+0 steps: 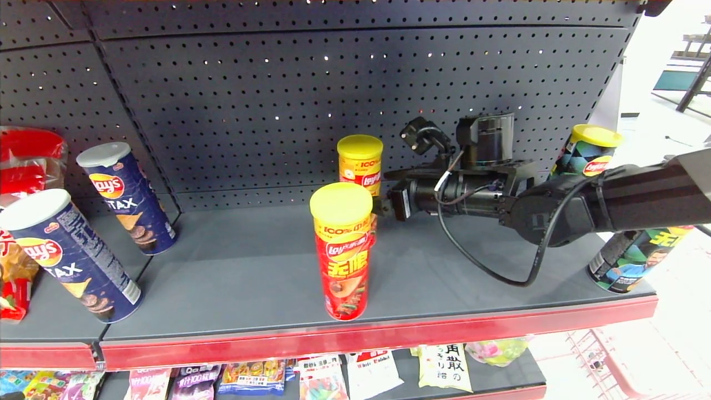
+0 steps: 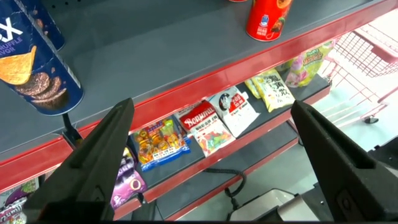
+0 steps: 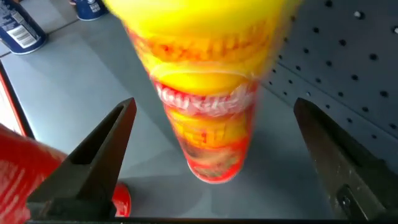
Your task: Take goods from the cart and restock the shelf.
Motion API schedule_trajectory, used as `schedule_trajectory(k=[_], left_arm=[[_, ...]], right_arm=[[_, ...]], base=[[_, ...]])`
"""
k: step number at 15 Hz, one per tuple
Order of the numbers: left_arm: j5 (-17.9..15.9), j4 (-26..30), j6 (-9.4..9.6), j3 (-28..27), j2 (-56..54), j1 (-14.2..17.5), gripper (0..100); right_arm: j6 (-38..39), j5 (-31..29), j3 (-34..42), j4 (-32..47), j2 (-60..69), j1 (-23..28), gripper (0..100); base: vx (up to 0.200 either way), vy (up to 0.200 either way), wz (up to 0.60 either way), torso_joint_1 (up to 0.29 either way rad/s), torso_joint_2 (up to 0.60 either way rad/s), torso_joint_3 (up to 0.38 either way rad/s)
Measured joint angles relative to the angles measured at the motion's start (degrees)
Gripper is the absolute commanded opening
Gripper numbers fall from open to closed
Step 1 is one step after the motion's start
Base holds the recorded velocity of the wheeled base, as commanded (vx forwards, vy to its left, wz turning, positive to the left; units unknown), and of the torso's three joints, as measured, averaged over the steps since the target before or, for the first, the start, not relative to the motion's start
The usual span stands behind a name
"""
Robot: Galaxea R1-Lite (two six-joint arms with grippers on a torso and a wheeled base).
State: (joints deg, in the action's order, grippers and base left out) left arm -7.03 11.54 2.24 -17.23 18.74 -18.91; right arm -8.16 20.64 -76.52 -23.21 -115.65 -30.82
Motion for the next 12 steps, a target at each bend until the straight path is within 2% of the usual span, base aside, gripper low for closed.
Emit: schedule_trajectory(k=[3, 8, 10, 12], left_arm=[[0.0, 0.0, 0.02, 0.1, 0.1, 0.0, 100], [-0.2, -0.2, 0.07, 0.0, 1.6, 0.0, 100], [-0.2, -0.4, 1.06, -0.4, 2.8, 0.0, 100], [-0.2, -0.4, 3.19, -0.9, 5.1, 0.0, 100]], right_arm=[[0.1, -0.5, 3.7, 0.0, 2.8, 1.2, 100], [0.1, -2.9, 14.9, 0.0, 11.0, 4.2, 100], [0.2, -6.1, 20.4, 0.0, 15.3, 4.9, 100], [0.2, -7.5, 26.7, 0.0, 20.9, 5.0, 100]], base=[[0.0, 0.0, 0.0, 0.0, 0.0, 0.0], [0.0, 0.0, 0.0, 0.0, 0.0, 0.0], [0.0, 0.0, 0.0, 0.0, 0.0, 0.0], [0.0, 0.0, 0.0, 0.0, 0.0, 0.0]])
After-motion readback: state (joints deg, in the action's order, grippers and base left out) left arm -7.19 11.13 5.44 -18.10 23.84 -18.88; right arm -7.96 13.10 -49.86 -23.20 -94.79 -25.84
